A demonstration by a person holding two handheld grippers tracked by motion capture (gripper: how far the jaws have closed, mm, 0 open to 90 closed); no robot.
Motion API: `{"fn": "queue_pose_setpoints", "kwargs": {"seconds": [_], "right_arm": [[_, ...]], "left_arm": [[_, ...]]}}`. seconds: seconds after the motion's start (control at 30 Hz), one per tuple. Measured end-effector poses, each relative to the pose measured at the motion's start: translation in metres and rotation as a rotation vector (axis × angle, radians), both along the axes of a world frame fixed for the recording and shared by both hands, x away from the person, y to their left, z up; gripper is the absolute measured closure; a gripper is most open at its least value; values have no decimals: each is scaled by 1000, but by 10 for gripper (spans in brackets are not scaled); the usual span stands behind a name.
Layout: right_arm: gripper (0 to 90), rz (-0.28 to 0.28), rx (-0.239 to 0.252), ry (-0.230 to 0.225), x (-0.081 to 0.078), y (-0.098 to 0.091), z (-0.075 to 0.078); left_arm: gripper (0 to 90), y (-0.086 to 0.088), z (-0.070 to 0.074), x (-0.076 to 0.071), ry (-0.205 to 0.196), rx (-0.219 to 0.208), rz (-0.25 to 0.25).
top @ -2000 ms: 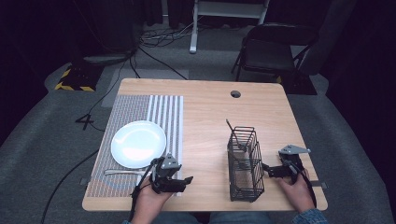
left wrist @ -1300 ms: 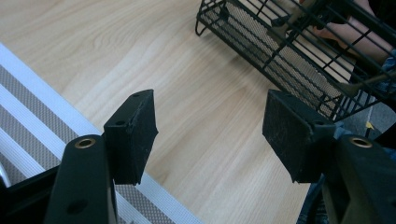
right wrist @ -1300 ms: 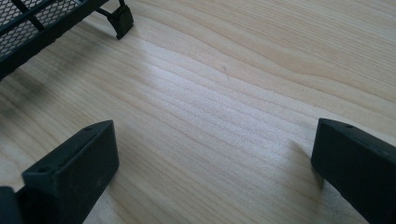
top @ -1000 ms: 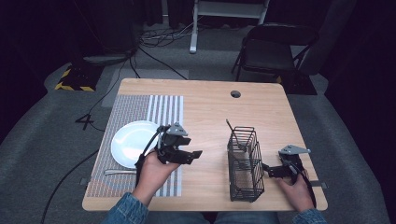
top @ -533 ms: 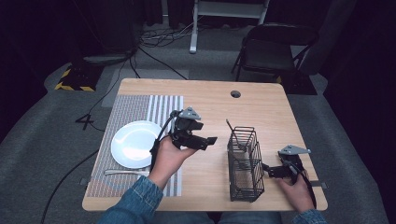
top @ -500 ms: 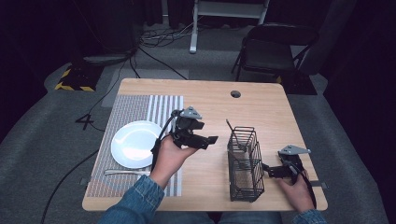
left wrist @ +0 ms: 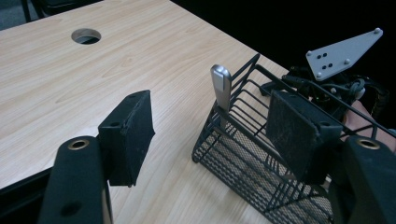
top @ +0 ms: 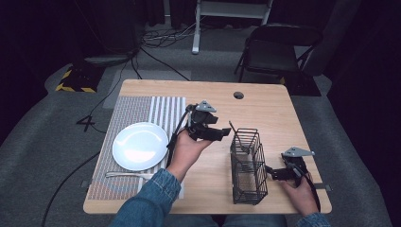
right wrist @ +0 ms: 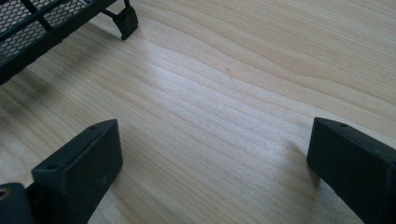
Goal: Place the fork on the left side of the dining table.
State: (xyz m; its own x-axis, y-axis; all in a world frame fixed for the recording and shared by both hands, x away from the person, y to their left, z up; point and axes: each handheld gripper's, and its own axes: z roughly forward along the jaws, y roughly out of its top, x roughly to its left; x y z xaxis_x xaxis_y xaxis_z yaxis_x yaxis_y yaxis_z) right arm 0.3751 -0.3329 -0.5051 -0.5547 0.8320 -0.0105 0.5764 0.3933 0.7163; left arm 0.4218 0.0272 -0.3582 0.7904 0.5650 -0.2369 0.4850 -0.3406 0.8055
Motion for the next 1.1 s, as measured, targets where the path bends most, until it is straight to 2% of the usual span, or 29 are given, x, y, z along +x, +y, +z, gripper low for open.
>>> {"fn": "queue_pose_setpoints", "kwargs": {"seconds": [0.2,0.37,0.57,0.67,0.8,0.83,0.97,1.03,1.1], "right_arm": [[39,1,0,-1,0,0,0],[44,3,1,-2,0,0,0],[50,5,1,-4,-1,0,0],[54,6,2,-5,-1,0,0],[55,6,2,-5,-1,0,0],[56,6,2,-5,-1,0,0],[59,7,3,-5,-1,0,0],[60,7,4,-6,-1,0,0],[61,8,3,-6,-1,0,0]], "left_arm": [[338,-15,-5,7,7,3,-11],[373,-23,-9,11,6,23,9],[531,-24,-9,14,18,13,39],[613,-23,-8,13,22,0,28],[733,-28,-4,9,2,22,15],[748,-29,-3,9,-2,27,16],[796,-30,0,7,28,-5,-11],[840,-30,2,5,29,-16,-31],[856,-32,6,2,13,-4,-46]]}}
